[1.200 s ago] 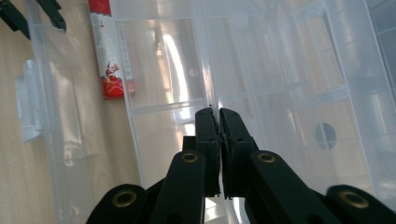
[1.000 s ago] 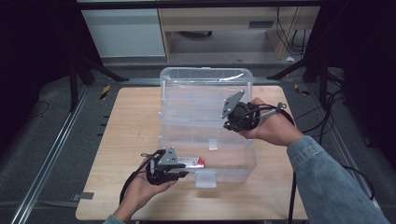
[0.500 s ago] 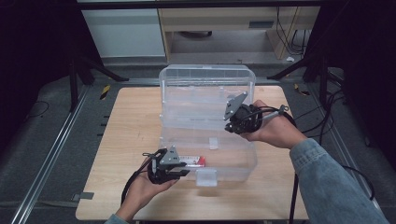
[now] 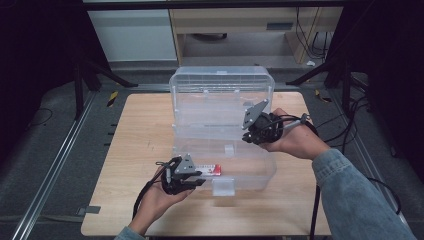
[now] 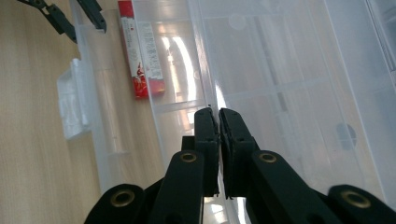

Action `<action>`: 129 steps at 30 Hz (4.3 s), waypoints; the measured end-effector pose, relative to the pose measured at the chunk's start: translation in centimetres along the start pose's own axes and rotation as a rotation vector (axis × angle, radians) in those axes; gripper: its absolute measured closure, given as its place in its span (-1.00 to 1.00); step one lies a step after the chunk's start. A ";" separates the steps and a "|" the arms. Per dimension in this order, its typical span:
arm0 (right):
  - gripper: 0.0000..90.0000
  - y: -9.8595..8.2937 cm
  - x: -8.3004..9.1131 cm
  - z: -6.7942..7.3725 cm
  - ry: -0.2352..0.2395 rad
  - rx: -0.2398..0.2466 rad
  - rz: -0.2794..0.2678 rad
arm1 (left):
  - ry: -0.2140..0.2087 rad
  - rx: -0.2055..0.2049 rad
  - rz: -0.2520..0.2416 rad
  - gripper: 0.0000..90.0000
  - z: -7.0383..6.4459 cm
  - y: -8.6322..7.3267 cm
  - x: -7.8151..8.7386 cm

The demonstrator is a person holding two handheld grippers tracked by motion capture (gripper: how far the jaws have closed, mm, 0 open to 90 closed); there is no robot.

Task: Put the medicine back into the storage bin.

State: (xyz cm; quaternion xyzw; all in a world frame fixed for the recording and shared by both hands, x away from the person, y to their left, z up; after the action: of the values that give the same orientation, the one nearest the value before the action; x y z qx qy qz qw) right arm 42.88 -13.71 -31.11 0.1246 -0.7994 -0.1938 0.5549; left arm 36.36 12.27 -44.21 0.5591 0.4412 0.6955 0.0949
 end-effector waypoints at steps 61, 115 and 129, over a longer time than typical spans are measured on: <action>0.87 -1.9 -1.2 4.6 0.034 -0.004 -0.020 | 0.040 0.324 -0.327 0.11 6.2 -0.3 12.1; 0.35 -7.1 2.0 7.0 -0.119 -0.232 -0.141 | 0.065 0.331 -0.293 0.18 6.3 0.7 9.5; 0.32 -9.5 2.9 6.3 -0.214 -0.352 -0.150 | 0.065 0.333 -0.288 0.17 6.3 0.2 9.3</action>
State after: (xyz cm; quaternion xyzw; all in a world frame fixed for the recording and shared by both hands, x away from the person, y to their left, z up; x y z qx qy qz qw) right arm 35.81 -22.30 -34.82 0.0637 -0.7960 -0.3834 0.4641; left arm 38.50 21.16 -37.75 0.4755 0.6282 0.6099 0.0853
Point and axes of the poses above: each handheld gripper's, and its own axes: x roughly backward along the jaws, y roughly out of its top, z roughly to its left, the point moved 1 cm from there along -x, roughly forward along the jaws, and after that the axes turned 5 degrees about x, right-handed, at the moved point
